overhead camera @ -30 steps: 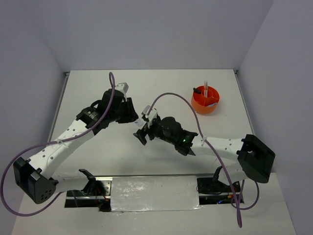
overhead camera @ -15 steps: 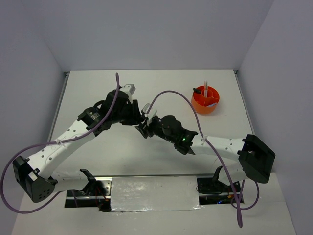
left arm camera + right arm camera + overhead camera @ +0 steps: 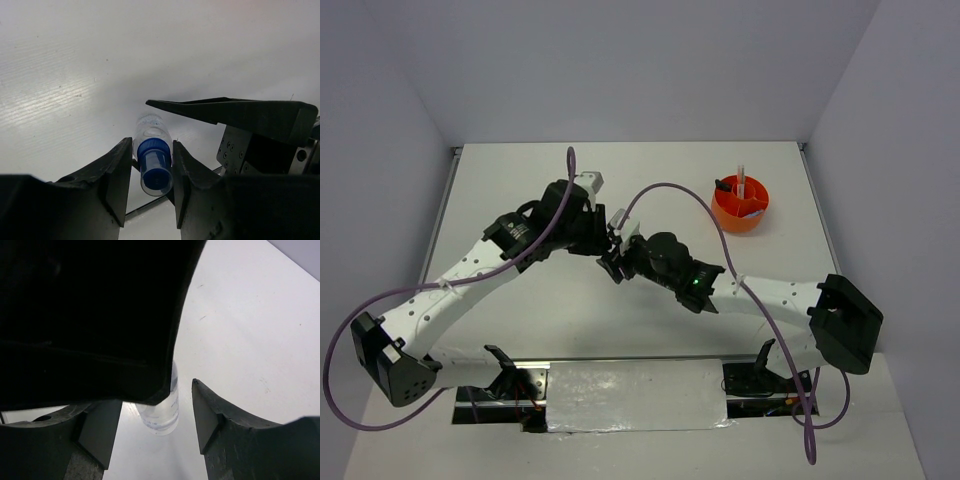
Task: Sort the stationery into containers
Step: Pick up the stationery from the center of the board, then place the stationery in the storage box.
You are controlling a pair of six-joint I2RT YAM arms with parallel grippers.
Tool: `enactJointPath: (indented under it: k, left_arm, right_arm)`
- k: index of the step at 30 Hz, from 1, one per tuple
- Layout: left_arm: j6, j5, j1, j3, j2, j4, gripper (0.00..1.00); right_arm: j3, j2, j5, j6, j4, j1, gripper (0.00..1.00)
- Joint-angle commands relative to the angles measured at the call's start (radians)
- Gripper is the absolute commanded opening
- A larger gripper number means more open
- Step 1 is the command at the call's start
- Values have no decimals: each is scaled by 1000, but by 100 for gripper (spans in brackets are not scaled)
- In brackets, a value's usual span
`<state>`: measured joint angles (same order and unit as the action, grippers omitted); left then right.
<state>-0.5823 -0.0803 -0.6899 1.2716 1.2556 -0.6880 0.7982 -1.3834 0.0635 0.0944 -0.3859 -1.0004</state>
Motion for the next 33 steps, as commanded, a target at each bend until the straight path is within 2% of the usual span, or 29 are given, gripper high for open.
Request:
enactJointPath:
  k: [1,4,6,10,11,13,14,16,17,18,19,20,21,26,29,33]
  left_arm:
    - [30,1,-16,41,5,13,0]
    - [35,-4,-28,38,13,7,0]
    - [39,-4,-36,35,19,7,0]
    - [39,-7,-42,31,18,10,0]
    - [39,-9,-42,32,18,11,0]
    - [42,-10,-43,38,15,10,0]
    - [45,-16,-43,41,13,8,2]
    - [45,-22,-42,52,11,5,12]
    - [45,-33,-43,57,8,5,28]
    - [45,-39,-43,69,8,1,37]
    - [41,-48,-43,78,4,-2,51]
    - [36,-73,-43,87,2,-5,81]
    - [35,-88,-43,118,2,-10,99]
    - [1,-238,-42,254,4,-59,99]
    - [-37,-372,-42,353,-8,-114,99]
    - [-22,-478,-40,315,-111,-130,99]
  right_arm:
    - [50,1,-17,-15,-14,9,64]
    - [55,-2,-33,-27,-21,23,62]
    - [56,3,-42,-30,-30,28,57]
    - [58,1,-59,-27,-33,32,40]
    - [59,0,-68,-25,-31,32,29]
    - [56,-2,-96,-28,-30,32,18]
    - [52,-5,-97,-30,-33,31,0]
    - [33,-3,-97,-41,-47,31,0]
    - [29,-5,-99,-45,-54,32,0]
    - [26,-5,-99,-50,-57,34,0]
    - [15,-6,-97,-58,-62,34,0]
    - [10,-8,-96,-62,-73,34,0]
    - [6,-8,-94,-68,-79,34,0]
    - [-20,-19,-96,-139,-108,94,0]
    - [-36,0,-90,-202,-117,178,0]
    - [-68,79,-21,-239,-116,348,0]
